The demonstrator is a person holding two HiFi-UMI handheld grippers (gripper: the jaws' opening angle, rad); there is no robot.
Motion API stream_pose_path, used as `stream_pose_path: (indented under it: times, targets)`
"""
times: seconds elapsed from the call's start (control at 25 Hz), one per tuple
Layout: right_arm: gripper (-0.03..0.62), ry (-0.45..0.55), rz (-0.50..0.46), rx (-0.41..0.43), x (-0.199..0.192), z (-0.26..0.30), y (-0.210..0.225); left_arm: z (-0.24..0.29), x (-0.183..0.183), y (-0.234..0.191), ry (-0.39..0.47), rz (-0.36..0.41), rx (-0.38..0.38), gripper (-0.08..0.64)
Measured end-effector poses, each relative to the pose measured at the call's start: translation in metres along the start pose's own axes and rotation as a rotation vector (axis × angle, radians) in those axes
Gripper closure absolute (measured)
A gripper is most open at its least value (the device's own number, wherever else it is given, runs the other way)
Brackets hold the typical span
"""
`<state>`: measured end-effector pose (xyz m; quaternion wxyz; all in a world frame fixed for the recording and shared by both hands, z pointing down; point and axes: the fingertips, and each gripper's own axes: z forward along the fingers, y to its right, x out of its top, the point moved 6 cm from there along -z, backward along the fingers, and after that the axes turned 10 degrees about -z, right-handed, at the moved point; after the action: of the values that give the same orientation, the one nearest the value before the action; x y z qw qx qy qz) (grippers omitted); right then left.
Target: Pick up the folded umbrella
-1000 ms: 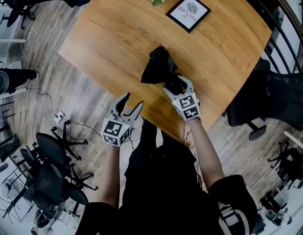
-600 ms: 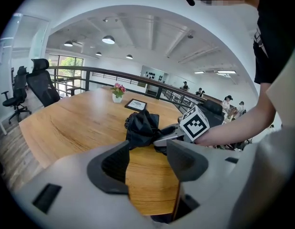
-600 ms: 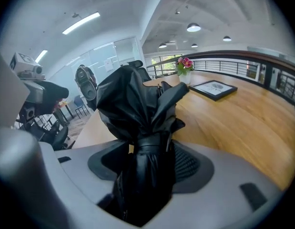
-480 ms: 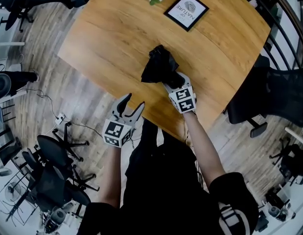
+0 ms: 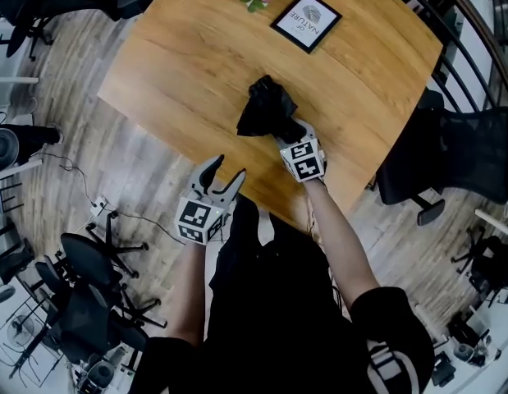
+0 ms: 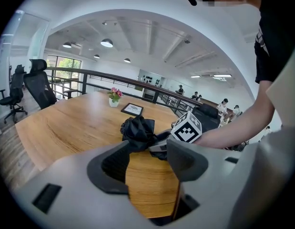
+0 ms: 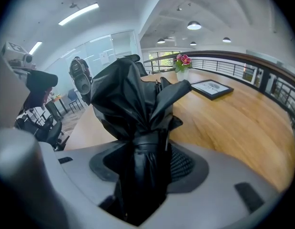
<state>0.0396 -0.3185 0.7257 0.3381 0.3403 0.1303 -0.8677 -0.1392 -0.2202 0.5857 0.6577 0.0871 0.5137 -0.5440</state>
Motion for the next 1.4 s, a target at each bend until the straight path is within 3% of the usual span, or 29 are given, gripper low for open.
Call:
stream_pose_path:
  times: [0.4, 0.84, 1.4]
  targets:
    - [0.357, -0.021, 0.014, -0.039, -0.017, -0.019, -0.015, -0.019, 0.011, -0.008, 0.041, 0.019, -0.012, 0.304]
    - [0.364, -0.019, 0.083, -0.119, -0.034, -0.057, -0.029, -0.032, 0.009, -0.001, 0.019, 0.051, -0.075, 0.304]
    - [0.365, 0.123, 0.12, -0.245, 0.002, -0.111, -0.057, -0.079, 0.027, 0.007, 0.08, 0.128, -0.144, 0.304]
